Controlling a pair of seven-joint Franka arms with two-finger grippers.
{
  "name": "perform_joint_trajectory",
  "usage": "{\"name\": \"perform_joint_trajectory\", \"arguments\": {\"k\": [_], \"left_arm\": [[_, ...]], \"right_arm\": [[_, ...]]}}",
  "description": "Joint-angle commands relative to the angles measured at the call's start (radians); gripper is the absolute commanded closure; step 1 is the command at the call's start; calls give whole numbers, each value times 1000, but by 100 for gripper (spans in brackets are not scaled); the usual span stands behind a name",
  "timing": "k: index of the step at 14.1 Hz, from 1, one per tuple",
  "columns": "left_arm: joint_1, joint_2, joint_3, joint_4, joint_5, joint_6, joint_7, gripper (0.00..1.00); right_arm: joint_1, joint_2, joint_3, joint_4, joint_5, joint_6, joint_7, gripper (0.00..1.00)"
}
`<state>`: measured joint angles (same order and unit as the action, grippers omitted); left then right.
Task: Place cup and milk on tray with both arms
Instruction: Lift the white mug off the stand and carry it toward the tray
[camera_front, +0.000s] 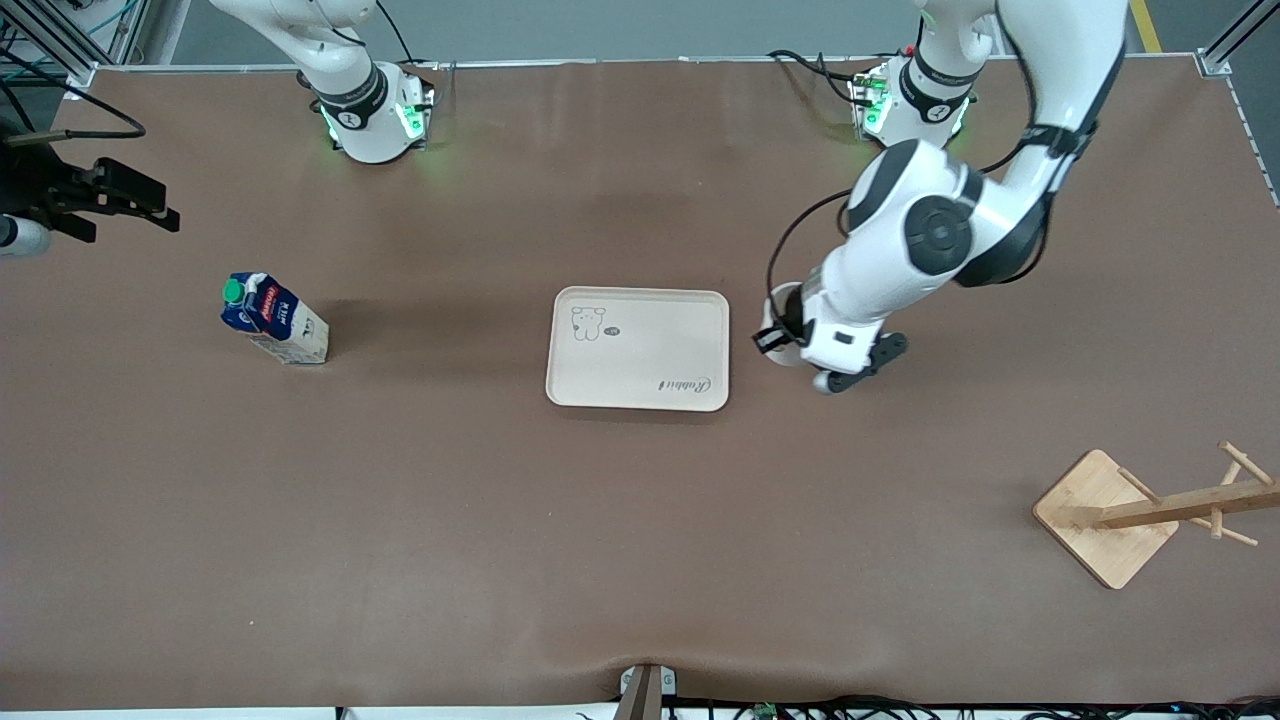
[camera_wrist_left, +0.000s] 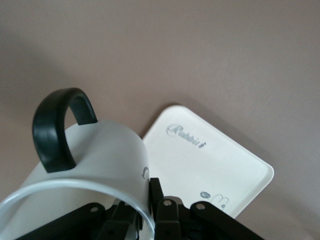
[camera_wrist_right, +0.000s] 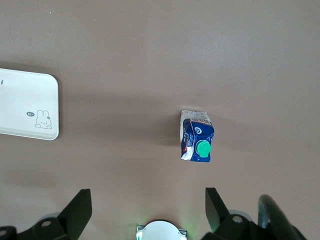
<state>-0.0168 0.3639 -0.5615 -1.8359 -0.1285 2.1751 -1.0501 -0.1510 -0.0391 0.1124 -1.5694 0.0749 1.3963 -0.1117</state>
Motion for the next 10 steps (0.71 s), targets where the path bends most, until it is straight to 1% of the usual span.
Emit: {"name": "perform_joint_trajectory", "arguments": {"k": [1,2,4,5,7,9,10], "left_arm": [[-55,117,0,102,-8,-9,-85,100],[-77,151,2,130,-6,-8,-99,100],[-115,203,8,155,4,8,-123,100],[-127,228,8,159,16,35,-136,100],[-156,269,8,158,56,96,-180,100],[-170,299,9,158,128,109,-232,100],[-170,312,9,156,154,109,-255,100]], "right_arm": [[-22,11,15,3,8,-5,-5,0],[-22,24,15,5,8,-3,-5,0],[-19,30,15,3,8,-3,-5,0],[-16,48,15,0,8,-5,-2,0],[-18,59,15,3,6,-5,-5,0],[-19,62,15,0,6,-5,-6,0],[-15,88,15,-4,6,-6,-8,0]]}}
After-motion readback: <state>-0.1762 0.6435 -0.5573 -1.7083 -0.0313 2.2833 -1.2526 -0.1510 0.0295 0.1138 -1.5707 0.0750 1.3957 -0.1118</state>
